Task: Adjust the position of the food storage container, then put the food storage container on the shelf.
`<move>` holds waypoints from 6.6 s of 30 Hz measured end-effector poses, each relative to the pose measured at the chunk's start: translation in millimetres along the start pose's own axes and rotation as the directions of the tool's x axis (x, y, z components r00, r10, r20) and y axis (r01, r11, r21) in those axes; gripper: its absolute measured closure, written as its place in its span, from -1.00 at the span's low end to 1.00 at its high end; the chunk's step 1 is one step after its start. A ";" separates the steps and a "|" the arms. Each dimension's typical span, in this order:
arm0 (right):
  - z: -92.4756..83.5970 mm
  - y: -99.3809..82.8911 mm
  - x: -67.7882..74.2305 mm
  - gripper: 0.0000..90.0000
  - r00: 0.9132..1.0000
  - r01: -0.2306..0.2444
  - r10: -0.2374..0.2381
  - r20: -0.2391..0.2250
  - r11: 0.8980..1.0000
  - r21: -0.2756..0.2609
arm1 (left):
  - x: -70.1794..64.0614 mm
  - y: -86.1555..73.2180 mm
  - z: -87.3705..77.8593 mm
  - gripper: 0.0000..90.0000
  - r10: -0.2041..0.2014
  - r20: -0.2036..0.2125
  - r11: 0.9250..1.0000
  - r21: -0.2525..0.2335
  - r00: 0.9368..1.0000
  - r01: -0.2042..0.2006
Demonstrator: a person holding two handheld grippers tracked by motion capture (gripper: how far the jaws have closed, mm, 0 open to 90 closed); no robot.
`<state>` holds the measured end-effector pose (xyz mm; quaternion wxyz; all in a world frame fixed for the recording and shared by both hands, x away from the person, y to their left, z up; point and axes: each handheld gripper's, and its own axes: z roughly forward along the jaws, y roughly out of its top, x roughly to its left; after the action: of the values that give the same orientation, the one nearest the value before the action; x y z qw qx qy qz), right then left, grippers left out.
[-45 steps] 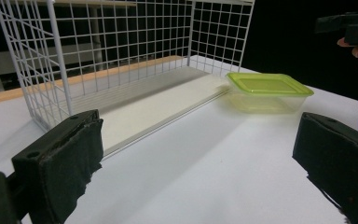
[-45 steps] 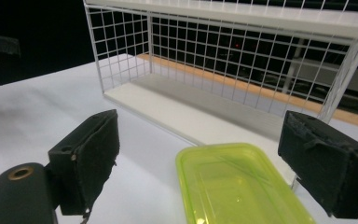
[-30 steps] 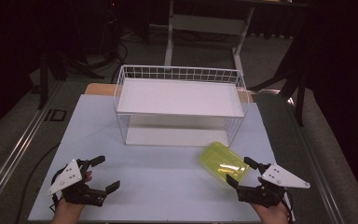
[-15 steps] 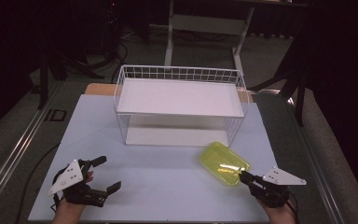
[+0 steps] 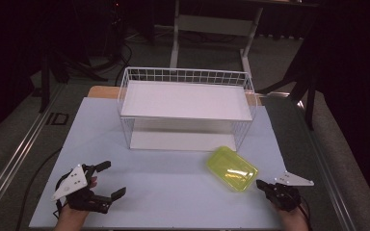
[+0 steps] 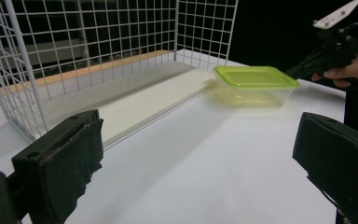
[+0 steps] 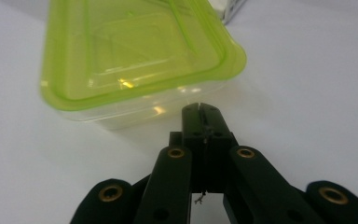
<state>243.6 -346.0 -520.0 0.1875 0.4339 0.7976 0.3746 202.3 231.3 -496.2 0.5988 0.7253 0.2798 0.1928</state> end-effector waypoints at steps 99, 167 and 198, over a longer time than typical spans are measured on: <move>145.8 96.3 84.2 1.00 0.963 0.144 -0.129 -0.236 0.988 0.049 | -1.2 -4.8 3.7 -0.95 -0.010 0.023 0.999 0.037 1.000 0.009; 118.9 118.5 86.7 0.26 0.912 -0.286 0.316 -0.261 0.947 0.148 | 39.9 9.9 149.6 0.05 -0.559 -0.129 0.734 0.383 0.819 0.561; 103.1 104.3 102.1 0.73 0.915 -0.298 0.325 -0.238 0.944 0.142 | 11.3 7.7 135.1 0.70 -0.471 -0.136 0.768 0.423 0.872 0.481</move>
<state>309.1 -180.4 -505.0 -0.0026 0.5119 0.7540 0.4115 295.4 134.8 -517.4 0.4434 0.7453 0.4972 -0.0262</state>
